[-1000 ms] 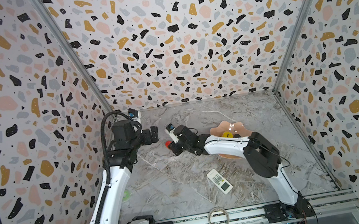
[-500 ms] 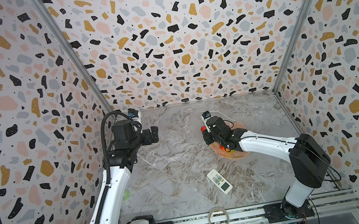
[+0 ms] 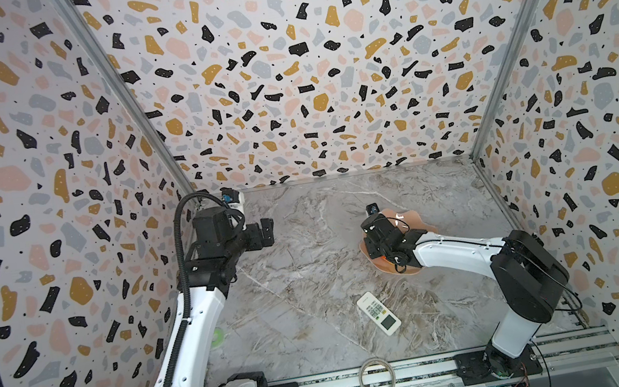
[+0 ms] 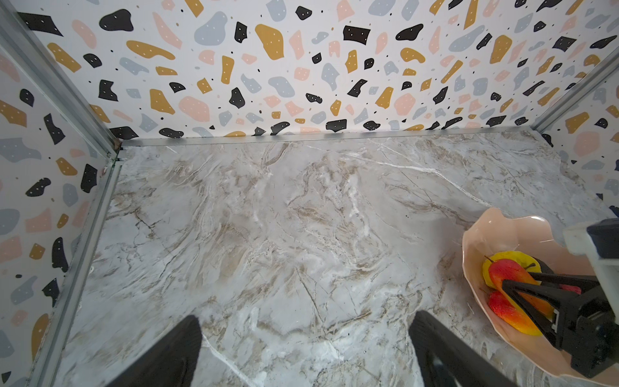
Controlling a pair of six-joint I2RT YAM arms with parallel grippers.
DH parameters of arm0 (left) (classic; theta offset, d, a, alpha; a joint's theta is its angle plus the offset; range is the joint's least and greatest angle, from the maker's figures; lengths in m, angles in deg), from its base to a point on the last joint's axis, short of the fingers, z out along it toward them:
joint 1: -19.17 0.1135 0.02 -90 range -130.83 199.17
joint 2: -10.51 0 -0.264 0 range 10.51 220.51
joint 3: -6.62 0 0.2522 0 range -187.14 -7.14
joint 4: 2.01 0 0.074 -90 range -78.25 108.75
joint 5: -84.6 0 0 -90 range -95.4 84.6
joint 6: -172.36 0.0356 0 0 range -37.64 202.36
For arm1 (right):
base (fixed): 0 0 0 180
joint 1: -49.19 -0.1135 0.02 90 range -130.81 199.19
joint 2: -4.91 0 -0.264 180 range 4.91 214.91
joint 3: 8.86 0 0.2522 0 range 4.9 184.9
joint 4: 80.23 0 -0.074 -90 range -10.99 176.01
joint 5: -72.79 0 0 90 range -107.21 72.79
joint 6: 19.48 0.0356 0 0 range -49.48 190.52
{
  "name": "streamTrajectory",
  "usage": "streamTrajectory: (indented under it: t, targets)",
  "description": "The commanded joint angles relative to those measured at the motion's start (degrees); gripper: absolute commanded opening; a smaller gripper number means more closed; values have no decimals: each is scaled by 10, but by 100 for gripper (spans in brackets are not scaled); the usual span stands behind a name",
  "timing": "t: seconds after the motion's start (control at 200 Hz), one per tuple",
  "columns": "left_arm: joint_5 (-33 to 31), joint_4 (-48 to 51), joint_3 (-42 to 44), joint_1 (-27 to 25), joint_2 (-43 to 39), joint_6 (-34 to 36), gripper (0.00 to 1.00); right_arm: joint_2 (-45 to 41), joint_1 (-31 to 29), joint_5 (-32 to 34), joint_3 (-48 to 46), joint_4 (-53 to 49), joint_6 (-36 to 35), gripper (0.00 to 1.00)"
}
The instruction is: Place and organize the fake fruits in the fruit bowl
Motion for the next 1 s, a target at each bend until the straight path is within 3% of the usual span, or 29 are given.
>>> streamTrajectory:
  t: [0.0, 0.24, 0.36, 0.536, 0.681, 0.766, 0.861, 0.996]
  targets:
    - [8, -14, -8, 3, -3, 3, 100, 23, 3, 11, 21, 4, 12, 19]
    - [9, -14, -8, 3, -3, 4, 100, 43, 4, -4, 39, 10, 9, 29]
    - [8, -14, -8, 3, -1, 4, 100, 33, 4, -7, 40, 9, 1, 56]
    - [7, -15, -8, 3, 2, 4, 100, -6, 4, 1, 40, 1, -24, 77]
    - [7, -15, -11, 3, 8, 4, 100, -80, 10, 31, 29, 21, -85, 100]
    - [2, -20, -16, 3, 12, 5, 100, -144, 34, 25, -2, 69, -132, 100]
    - [-43, -50, -7, 1, -1, -7, 99, -210, 105, -31, -55, 135, -169, 100]
    - [-149, -207, 88, -2, -53, -70, 100, -265, 235, -68, -141, 239, -159, 99]
